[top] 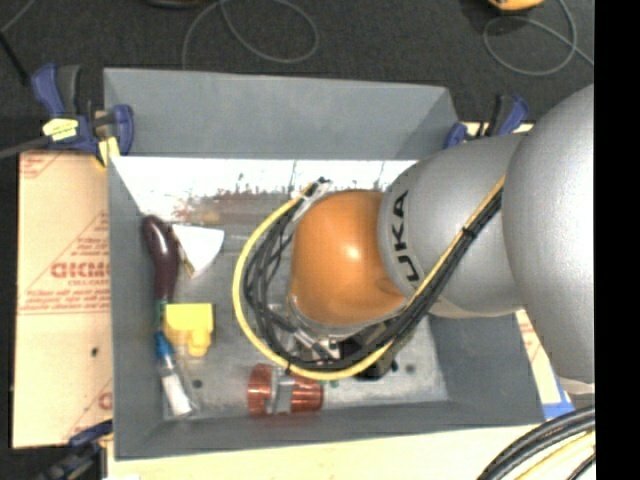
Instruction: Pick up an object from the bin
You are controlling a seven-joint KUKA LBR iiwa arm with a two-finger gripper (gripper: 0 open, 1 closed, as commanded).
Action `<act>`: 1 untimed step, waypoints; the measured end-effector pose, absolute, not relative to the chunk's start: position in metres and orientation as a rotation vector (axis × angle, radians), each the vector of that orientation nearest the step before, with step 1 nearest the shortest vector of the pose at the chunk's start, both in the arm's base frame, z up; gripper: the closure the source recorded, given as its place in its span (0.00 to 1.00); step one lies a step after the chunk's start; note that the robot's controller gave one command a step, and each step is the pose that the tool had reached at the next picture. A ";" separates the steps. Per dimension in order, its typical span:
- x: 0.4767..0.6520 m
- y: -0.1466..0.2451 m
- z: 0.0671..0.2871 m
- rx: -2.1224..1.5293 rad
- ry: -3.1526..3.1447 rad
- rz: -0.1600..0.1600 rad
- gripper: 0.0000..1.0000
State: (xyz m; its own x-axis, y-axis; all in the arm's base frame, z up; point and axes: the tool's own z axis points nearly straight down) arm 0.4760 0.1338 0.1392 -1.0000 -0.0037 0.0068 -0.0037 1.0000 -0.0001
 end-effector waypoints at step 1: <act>0.478 0.133 0.143 -0.001 -3.143 -0.002 0.00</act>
Offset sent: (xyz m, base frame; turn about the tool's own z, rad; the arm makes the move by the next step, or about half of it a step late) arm -0.0045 -0.0307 -0.0692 -0.0941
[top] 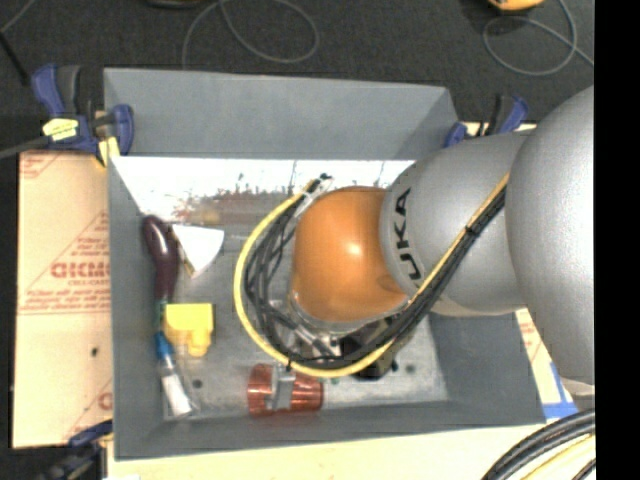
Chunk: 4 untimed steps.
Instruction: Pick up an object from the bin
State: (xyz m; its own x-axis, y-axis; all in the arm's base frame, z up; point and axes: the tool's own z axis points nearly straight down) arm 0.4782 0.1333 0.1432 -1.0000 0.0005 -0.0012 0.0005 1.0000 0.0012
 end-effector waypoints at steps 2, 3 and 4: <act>0.472 0.100 0.134 0.003 3.147 0.001 0.00; 0.476 0.083 0.142 0.031 3.135 0.003 0.00; 0.477 0.074 0.070 0.105 3.126 0.007 0.00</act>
Offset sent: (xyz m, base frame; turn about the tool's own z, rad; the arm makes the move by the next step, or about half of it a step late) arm -0.0050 -0.0344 0.0160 0.0322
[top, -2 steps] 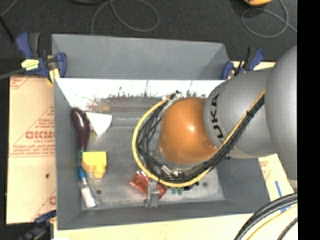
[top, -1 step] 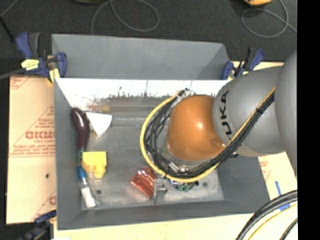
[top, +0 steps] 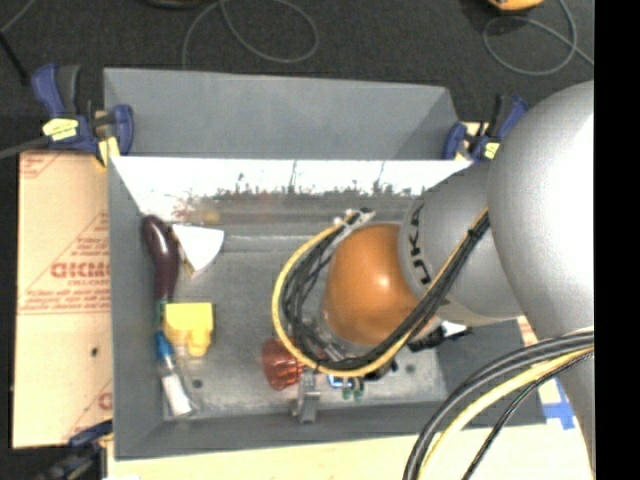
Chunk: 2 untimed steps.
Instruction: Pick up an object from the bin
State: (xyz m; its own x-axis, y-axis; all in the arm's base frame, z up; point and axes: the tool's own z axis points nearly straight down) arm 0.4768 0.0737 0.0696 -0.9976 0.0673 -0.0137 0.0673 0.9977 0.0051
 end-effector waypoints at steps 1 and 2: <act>0.475 0.095 0.071 0.233 3.122 0.007 1.00; 0.475 0.095 0.071 0.233 3.121 0.007 1.00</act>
Offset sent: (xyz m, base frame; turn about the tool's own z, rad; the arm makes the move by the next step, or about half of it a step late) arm 0.0000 0.0000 0.0000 0.0000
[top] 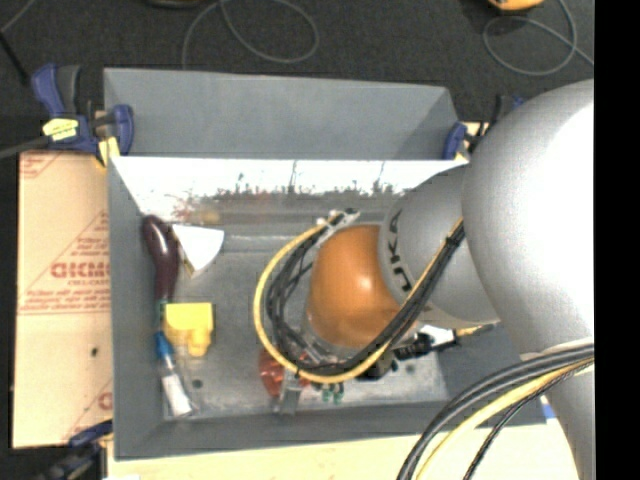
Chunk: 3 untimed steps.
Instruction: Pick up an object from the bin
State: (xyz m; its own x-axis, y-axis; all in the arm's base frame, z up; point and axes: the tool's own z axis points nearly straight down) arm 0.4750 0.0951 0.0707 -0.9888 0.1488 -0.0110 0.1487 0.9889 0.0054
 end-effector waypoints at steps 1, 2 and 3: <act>0.475 0.095 0.071 0.234 3.121 0.007 1.00; 0.474 0.094 0.077 0.235 3.126 0.005 1.00; 0.473 0.094 0.095 0.236 3.129 0.004 1.00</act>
Offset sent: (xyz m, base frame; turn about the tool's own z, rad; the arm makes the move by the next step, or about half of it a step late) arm 0.0001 -0.0003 0.0605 0.0000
